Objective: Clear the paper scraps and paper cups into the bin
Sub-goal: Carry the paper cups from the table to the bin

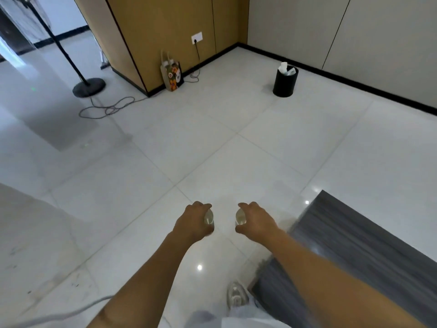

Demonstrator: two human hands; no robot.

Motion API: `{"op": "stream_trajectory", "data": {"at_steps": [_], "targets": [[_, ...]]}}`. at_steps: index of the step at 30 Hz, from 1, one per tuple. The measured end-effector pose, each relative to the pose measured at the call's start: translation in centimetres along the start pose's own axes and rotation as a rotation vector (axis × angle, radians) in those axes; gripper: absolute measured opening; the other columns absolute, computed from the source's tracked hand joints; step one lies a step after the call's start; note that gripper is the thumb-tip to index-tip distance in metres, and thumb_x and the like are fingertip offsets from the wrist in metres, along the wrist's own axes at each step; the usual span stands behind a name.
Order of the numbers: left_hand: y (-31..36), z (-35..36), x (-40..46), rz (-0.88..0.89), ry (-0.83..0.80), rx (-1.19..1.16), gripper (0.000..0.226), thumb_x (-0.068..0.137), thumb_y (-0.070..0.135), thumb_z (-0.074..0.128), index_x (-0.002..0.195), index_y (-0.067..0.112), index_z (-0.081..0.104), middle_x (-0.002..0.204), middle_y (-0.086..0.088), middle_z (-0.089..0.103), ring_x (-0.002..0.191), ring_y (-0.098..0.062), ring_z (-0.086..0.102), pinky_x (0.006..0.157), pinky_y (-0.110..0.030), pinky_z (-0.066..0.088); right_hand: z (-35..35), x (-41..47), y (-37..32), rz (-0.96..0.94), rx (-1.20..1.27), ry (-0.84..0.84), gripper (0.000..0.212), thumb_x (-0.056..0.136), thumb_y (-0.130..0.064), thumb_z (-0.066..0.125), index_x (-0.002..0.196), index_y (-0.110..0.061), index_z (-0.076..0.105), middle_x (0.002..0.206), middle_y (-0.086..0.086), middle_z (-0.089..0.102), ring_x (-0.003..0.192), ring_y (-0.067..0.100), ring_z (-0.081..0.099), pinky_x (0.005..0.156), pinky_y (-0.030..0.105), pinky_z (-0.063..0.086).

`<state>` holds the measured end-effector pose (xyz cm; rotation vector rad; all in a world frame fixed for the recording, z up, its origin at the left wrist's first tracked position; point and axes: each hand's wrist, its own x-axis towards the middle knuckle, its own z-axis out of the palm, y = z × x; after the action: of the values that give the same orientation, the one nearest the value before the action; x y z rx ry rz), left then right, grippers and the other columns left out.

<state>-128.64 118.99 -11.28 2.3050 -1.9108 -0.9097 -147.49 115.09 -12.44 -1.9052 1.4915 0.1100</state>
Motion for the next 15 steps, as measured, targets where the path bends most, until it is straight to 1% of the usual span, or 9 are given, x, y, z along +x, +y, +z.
{"op": "stream_trajectory", "data": {"at_steps": [5,9,12,15], "targets": [[-1.0,-5.3,9.0,0.061,-0.006,0.027,0.065,0.08,0.028,0.066,0.14,0.022,0.042,0.138,-0.001,0.043,0.126,-0.021,0.041,0.099,-0.038,0.045,-4.1,8.3,-3.1,0.042,0.015,0.035,0.072,0.081,-0.035,0.067,0.144,-0.023,0.035,0.135,0.006,0.042,0.121,0.027,0.046,0.096,0.037,0.046],[-2.3,-8.9,17.0,0.122,-0.06,0.05,0.063,0.083,0.028,0.064,0.141,0.022,0.04,0.14,-0.002,0.042,0.127,-0.021,0.039,0.101,-0.037,0.042,-6.8,15.3,-4.9,0.113,0.033,0.049,0.072,0.083,-0.034,0.066,0.146,-0.024,0.033,0.137,0.006,0.04,0.123,0.026,0.045,0.099,0.037,0.044],[-3.2,-12.2,23.1,0.166,-0.082,0.066,0.063,0.084,0.028,0.064,0.142,0.022,0.04,0.141,-0.002,0.041,0.128,-0.021,0.039,0.101,-0.038,0.043,-9.1,20.4,-6.6,0.17,0.075,0.074,0.072,0.084,-0.034,0.066,0.146,-0.023,0.032,0.137,0.006,0.04,0.124,0.026,0.045,0.101,0.039,0.044],[-3.5,-15.7,28.6,0.195,-0.104,0.1,0.065,0.082,0.027,0.064,0.142,0.023,0.04,0.14,-0.001,0.042,0.128,-0.02,0.04,0.1,-0.038,0.044,-11.3,24.5,-8.1,0.21,0.132,0.116,0.07,0.084,-0.034,0.065,0.146,-0.024,0.033,0.135,0.005,0.041,0.123,0.025,0.045,0.099,0.038,0.045]]}}
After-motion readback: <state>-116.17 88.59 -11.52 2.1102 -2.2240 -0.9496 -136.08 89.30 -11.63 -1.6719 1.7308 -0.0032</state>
